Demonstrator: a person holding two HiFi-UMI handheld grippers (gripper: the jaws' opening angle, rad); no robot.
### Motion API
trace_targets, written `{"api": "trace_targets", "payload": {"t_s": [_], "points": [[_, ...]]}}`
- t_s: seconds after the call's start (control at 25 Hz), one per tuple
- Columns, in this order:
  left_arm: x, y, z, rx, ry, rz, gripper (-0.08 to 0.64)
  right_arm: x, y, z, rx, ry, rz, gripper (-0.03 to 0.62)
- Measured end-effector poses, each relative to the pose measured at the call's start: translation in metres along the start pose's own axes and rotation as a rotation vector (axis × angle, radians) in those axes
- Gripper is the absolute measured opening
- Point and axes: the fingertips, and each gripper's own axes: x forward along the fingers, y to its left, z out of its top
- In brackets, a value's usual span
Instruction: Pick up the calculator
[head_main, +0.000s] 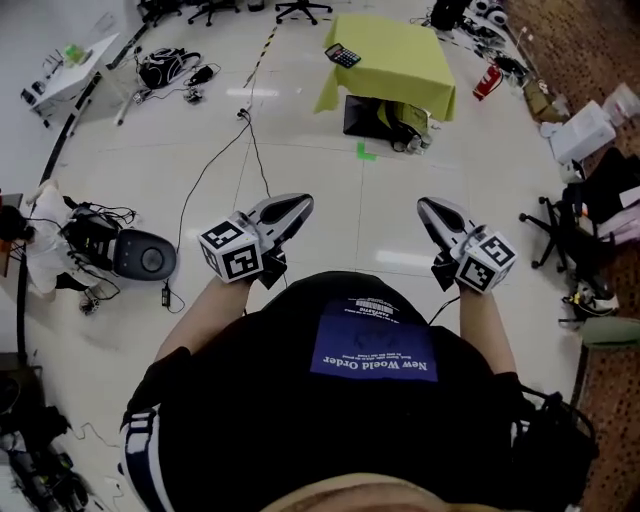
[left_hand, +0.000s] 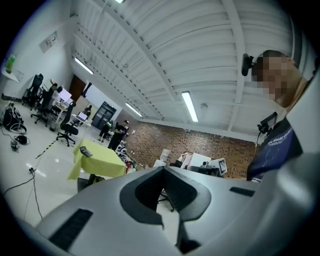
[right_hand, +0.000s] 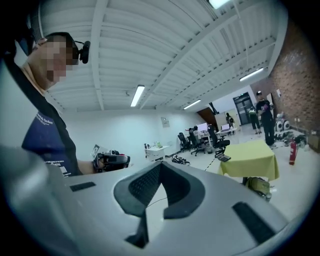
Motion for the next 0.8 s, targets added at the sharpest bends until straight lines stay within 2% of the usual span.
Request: {"api": "trace_targets", "payload": {"t_s": [0.24,0.44,0.6,0.8], "points": [[0.011,0.055,0.009,-0.031,0.014,-0.042,0.008,0.04,-0.021,-0.003,0.019,0.008,-0.049,-0.015],[0.05,0.079,0.009,-0.061,0.044,-0.049,0.008,0.053,-0.066,-0.006,0.057,0.018,-0.051,-0.015],[0.096,0.099,0.015,-0.055,0.063,-0.023,0.008,0.067,-0.119,0.002,0.063,0.02,-0.007,-0.015],[0.16,0.128,0.03,-0.03,0.039,0.076,0.008,0.089,-0.198,0.02,0.049,0.038,0.108,-0.015]]}}
